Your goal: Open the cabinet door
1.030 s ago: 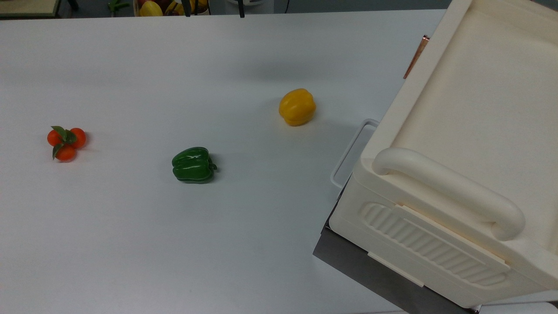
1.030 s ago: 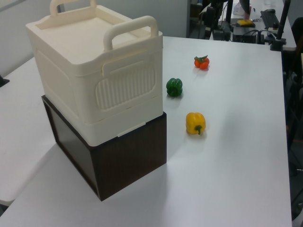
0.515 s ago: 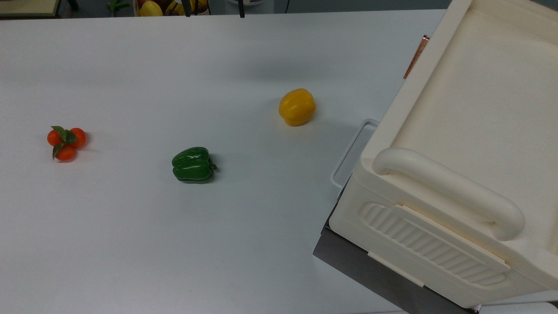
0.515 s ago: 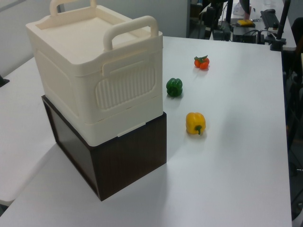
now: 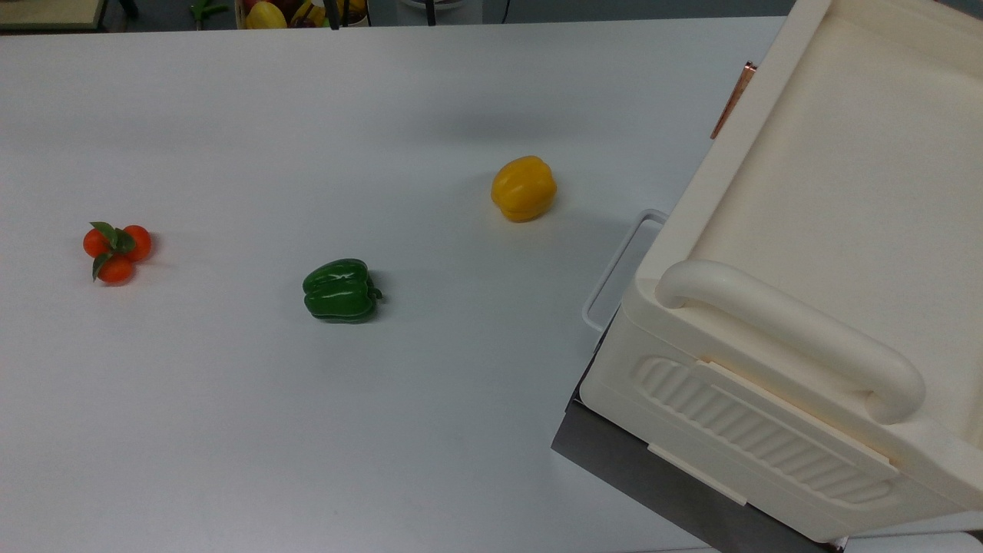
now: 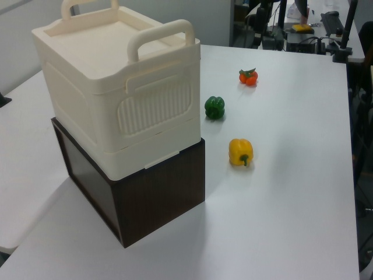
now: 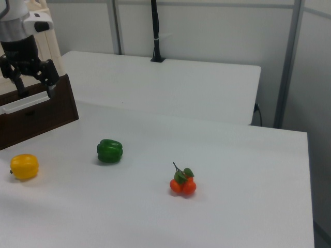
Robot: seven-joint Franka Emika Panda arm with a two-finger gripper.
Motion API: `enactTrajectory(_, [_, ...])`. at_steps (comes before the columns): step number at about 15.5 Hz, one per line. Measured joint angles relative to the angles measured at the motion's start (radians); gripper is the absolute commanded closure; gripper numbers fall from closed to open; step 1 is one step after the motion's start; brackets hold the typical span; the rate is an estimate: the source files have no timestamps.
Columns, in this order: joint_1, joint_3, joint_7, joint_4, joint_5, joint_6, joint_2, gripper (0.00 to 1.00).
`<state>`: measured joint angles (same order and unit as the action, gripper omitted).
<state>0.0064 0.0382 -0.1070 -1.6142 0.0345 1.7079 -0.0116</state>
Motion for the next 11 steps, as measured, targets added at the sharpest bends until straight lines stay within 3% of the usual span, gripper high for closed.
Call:
enactTrajectory(3, [0.002, 0.034, -0.154, 0.002, 0.003, 0.0, -0.001, 0.03])
enactTrajectory(4, [0.002, 0.051, -0.207, 0.002, 0.006, 0.0, -0.001, 0.08])
enactTrajectory(5, [0.003, 0.07, -0.253, 0.002, 0.013, 0.0, -0.001, 0.22])
enactTrajectory(7, [0.007, 0.104, -0.313, 0.002, 0.042, 0.0, -0.001, 0.39])
enactTrajectory(11, [0.011, 0.2, -0.343, 0.01, 0.082, 0.015, 0.001, 0.57])
